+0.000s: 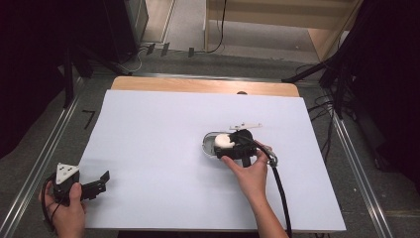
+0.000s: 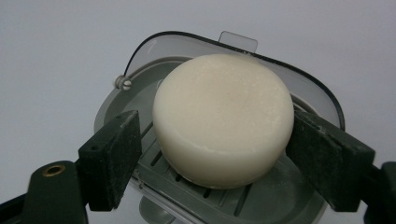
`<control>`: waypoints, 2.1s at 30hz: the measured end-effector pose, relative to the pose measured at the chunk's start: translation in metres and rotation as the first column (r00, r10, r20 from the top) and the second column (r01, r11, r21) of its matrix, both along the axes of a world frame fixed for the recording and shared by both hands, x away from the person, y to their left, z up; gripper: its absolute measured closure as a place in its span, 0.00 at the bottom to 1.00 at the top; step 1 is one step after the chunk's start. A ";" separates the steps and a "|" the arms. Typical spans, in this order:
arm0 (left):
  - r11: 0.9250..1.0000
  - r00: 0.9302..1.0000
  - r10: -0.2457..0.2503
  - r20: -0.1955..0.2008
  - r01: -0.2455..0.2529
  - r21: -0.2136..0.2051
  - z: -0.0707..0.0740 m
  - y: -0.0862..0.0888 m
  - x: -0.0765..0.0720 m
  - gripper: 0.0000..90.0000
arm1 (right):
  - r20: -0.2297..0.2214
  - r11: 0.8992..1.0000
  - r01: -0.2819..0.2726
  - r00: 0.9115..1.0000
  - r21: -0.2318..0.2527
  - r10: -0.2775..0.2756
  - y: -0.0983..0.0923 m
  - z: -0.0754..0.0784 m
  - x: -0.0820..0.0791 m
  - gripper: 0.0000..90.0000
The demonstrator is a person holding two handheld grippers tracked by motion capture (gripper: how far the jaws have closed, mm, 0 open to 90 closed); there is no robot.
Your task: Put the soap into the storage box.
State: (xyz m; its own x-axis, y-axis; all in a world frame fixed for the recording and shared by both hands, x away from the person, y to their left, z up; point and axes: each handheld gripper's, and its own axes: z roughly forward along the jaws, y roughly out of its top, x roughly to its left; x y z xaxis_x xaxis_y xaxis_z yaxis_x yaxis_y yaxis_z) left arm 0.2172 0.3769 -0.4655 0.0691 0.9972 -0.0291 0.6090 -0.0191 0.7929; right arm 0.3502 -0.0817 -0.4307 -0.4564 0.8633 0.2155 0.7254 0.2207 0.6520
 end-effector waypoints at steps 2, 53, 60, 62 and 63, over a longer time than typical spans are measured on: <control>1.000 1.000 0.000 0.000 0.000 -0.001 0.000 0.000 0.000 0.00 | 0.004 1.000 0.006 1.000 0.007 -0.006 -0.001 0.001 0.000 0.22; 1.000 1.000 0.002 0.000 -0.002 0.018 0.000 -0.002 0.000 0.00 | 0.122 0.981 0.183 0.974 0.069 -0.190 -0.118 0.001 -0.048 0.11; 1.000 1.000 0.002 0.001 -0.002 0.021 0.000 -0.002 0.000 0.00 | 0.109 0.983 0.185 0.977 0.004 -0.184 -0.129 -0.011 -0.055 0.02; 1.000 1.000 0.001 0.001 -0.002 0.021 0.000 -0.002 0.000 0.00 | 0.112 0.983 0.183 0.977 0.022 -0.184 -0.134 -0.014 -0.058 0.02; 1.000 1.000 0.002 0.002 -0.002 0.022 0.000 -0.002 0.000 0.00 | 0.113 0.983 0.181 0.977 0.031 -0.183 -0.137 -0.016 -0.060 0.02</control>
